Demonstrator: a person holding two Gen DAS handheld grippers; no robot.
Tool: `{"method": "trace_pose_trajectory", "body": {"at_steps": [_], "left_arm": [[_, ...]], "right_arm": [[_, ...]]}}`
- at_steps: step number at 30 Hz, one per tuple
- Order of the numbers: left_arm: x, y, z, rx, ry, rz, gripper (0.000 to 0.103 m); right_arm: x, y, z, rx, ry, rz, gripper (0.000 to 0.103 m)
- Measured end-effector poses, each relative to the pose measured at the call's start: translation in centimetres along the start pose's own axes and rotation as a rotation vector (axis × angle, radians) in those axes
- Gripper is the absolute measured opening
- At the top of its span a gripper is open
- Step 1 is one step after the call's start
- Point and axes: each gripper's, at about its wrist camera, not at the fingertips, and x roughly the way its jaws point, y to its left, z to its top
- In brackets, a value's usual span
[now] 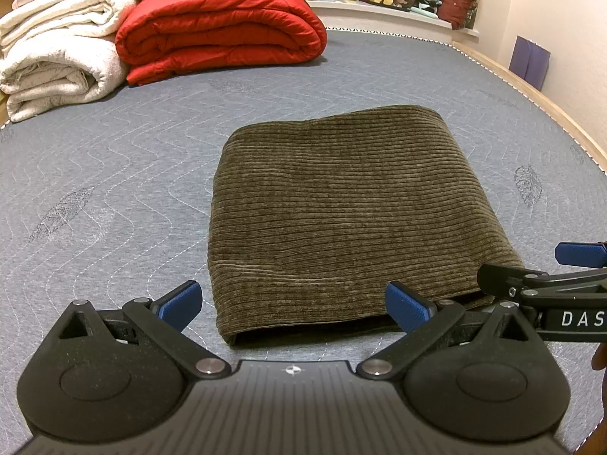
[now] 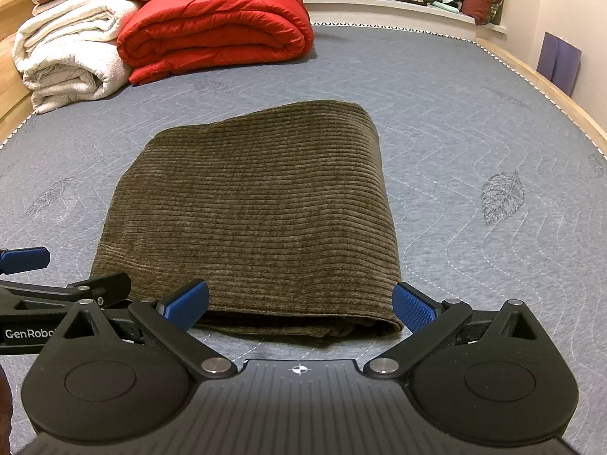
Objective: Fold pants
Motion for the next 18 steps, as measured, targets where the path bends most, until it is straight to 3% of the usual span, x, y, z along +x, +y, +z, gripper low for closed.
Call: {"method": "trace_pose_trajectory", "body": {"at_steps": [18], "left_arm": [[0.16,0.1,0.09,0.008,-0.001,-0.002,0.103]], "right_arm": [[0.16,0.09,0.03,0.002,0.005,0.003,0.102]]}}
